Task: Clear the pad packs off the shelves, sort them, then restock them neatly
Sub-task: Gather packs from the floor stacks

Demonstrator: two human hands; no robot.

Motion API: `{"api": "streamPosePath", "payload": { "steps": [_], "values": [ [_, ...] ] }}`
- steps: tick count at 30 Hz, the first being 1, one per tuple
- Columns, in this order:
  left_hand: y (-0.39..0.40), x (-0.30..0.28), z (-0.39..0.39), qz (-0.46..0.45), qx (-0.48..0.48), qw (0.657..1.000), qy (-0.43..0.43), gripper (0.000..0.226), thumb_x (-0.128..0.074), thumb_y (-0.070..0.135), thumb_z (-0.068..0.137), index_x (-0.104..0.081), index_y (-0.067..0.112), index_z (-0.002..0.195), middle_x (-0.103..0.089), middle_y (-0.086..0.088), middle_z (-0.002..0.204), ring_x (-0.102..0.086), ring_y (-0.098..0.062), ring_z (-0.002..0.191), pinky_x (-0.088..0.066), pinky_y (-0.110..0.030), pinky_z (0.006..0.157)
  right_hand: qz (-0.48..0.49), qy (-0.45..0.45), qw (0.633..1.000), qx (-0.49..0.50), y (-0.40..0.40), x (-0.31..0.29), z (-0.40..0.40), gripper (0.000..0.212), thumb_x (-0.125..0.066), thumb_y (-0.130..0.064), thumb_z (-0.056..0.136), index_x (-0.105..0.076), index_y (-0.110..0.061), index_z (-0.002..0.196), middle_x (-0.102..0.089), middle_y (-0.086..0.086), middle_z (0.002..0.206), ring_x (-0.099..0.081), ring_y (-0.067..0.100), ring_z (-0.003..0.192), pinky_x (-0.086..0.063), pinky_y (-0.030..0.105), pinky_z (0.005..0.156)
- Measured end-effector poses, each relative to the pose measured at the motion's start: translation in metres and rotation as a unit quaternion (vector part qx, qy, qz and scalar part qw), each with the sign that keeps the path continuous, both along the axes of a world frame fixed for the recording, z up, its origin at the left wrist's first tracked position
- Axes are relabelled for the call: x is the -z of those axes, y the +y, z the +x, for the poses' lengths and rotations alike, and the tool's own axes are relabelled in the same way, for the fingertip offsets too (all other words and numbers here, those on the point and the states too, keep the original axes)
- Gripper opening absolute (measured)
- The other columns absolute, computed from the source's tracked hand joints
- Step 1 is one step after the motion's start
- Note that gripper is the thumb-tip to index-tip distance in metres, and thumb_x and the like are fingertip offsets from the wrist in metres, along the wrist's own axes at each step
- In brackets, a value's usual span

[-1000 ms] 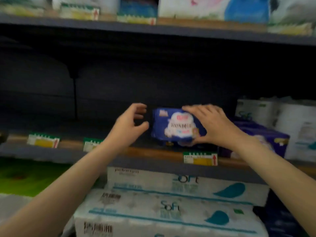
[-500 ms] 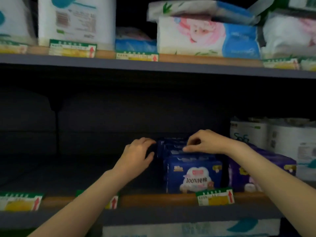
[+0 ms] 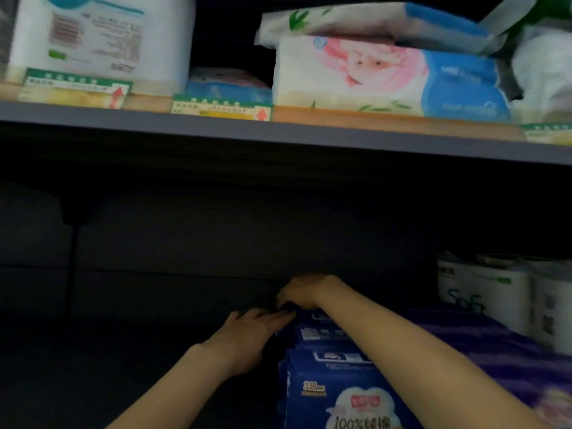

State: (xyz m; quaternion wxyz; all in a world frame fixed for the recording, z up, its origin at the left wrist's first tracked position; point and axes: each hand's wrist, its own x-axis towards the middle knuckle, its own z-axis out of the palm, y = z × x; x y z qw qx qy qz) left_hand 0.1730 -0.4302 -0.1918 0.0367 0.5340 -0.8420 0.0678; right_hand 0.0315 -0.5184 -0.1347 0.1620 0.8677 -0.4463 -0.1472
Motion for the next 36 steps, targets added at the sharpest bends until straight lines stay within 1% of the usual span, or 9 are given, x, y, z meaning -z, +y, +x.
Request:
{"api": "streamPosePath", "payload": {
  "steps": [4,8,12,16,18,20,28,32,36],
  "values": [
    [-0.002,0.002,0.002,-0.002,0.006,1.000,-0.005,0.082,-0.046,0.007,0.093,0.006,0.044,0.146,-0.003,0.012,0.157,-0.005,-0.013,0.144,-0.010,-0.042,0.114,0.024,-0.003,0.999,0.029,-0.005,0.005,-0.016,0.055,-0.049,-0.007,0.094,-0.037,-0.029,0.143,-0.030,-0.001,0.152,-0.038,0.023,0.130,-0.035,0.039,0.109],
    [0.009,0.001,0.006,-0.028,0.018,0.998,0.044,0.072,-0.041,0.007,0.095,-0.005,0.041,0.147,-0.005,0.011,0.157,-0.009,-0.012,0.143,-0.012,-0.038,0.116,0.004,-0.195,0.980,-0.029,0.026,0.000,-0.035,0.072,-0.041,0.007,0.093,-0.019,-0.032,0.149,-0.012,-0.008,0.157,-0.015,0.013,0.143,-0.006,0.022,0.114],
    [0.044,-0.007,0.008,0.000,0.094,0.951,0.295,0.038,-0.045,0.020,0.098,-0.043,0.032,0.134,-0.044,0.011,0.139,-0.039,-0.001,0.128,-0.026,-0.006,0.099,0.092,-0.284,0.954,-0.011,0.084,-0.014,-0.068,0.048,-0.048,-0.030,0.097,-0.036,-0.027,0.143,-0.032,-0.004,0.151,-0.029,0.012,0.138,-0.017,0.022,0.115],
    [0.090,-0.015,-0.006,0.073,0.212,0.902,0.369,0.031,-0.042,0.040,0.090,-0.046,0.038,0.121,-0.045,0.035,0.111,-0.042,0.032,0.096,-0.028,0.009,0.078,0.242,-0.309,0.916,0.081,0.160,-0.020,-0.093,0.072,-0.045,-0.064,0.074,-0.036,-0.037,0.141,-0.037,-0.018,0.139,-0.034,0.003,0.131,-0.027,0.023,0.108],
    [0.098,-0.013,-0.016,0.093,0.237,0.938,0.234,0.048,-0.050,0.049,0.083,-0.037,0.042,0.129,-0.038,0.033,0.125,-0.034,0.028,0.111,-0.023,0.005,0.091,0.237,-0.251,0.933,0.104,0.181,-0.010,-0.101,0.076,-0.048,-0.066,0.074,-0.028,-0.042,0.143,-0.029,-0.020,0.145,-0.027,0.003,0.135,-0.023,0.024,0.111],
    [0.090,-0.005,-0.022,0.057,0.210,0.966,0.139,0.065,-0.059,0.042,0.087,-0.027,0.035,0.142,-0.032,0.015,0.144,-0.027,0.001,0.133,-0.019,-0.009,0.103,0.134,-0.221,0.962,0.086,0.191,0.011,-0.105,0.068,-0.050,-0.057,0.085,-0.026,-0.037,0.146,-0.027,-0.017,0.150,-0.028,0.005,0.136,-0.022,0.022,0.109],
    [0.079,0.003,-0.059,-0.035,0.177,0.975,0.133,0.066,-0.067,0.026,0.084,-0.037,0.013,0.142,-0.040,-0.010,0.146,-0.040,-0.023,0.132,-0.029,-0.026,0.108,-0.159,-0.232,0.957,0.069,0.223,0.052,-0.115,0.054,-0.049,-0.036,0.095,-0.035,-0.019,0.144,-0.034,0.009,0.149,-0.036,0.027,0.134,-0.026,0.033,0.110],
    [0.138,0.038,-0.050,-0.292,0.189,0.904,0.250,0.044,-0.049,0.025,0.080,-0.057,0.007,0.119,-0.054,-0.017,0.125,-0.051,-0.033,0.112,-0.042,-0.044,0.094,-0.231,-0.360,0.902,-0.054,0.277,0.092,-0.129,0.045,-0.052,-0.030,0.091,-0.053,-0.004,0.127,-0.051,0.019,0.128,-0.047,0.031,0.119,-0.027,0.025,0.098],
    [0.200,0.136,-0.052,-0.298,0.283,0.878,0.245,0.023,-0.048,0.002,0.080,-0.062,0.003,0.098,-0.060,-0.016,0.103,-0.052,-0.030,0.092,-0.040,-0.038,0.077,-0.121,-0.393,0.910,-0.057,0.315,0.180,-0.144,0.048,-0.046,-0.041,0.090,-0.054,-0.007,0.123,-0.054,0.012,0.120,-0.046,0.021,0.112,-0.028,0.017,0.092]
  ]
}}
